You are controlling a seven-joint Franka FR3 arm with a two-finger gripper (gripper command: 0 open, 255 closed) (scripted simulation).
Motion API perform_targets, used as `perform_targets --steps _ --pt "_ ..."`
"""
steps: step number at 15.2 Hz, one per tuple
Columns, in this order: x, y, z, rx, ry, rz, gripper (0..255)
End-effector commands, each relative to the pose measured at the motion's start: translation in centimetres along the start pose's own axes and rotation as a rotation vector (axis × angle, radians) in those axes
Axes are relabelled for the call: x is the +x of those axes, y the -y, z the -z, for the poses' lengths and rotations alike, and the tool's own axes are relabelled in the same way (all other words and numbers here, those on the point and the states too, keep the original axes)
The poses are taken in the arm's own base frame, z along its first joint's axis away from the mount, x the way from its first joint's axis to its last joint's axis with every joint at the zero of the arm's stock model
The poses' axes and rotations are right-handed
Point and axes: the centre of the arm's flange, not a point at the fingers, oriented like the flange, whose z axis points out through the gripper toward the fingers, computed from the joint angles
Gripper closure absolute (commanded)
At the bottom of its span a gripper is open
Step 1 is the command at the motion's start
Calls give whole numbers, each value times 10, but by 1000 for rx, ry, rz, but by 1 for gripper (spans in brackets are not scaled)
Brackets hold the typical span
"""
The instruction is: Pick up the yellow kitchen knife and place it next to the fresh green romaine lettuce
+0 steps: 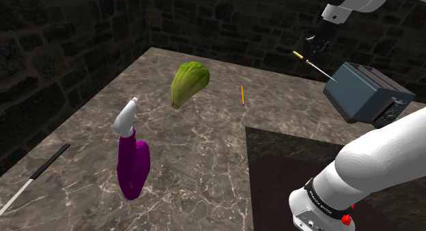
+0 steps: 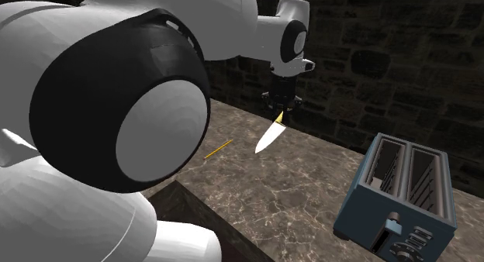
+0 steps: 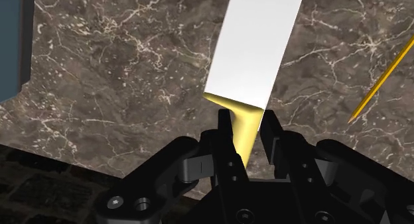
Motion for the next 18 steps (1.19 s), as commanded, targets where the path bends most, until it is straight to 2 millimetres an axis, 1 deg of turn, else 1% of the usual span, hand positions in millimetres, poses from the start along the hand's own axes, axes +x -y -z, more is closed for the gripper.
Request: perform_targets --steps 1,18 --pt "-7 22 1 -1 0 -1 255" --pt "-76 236 1 -1 0 -1 255"
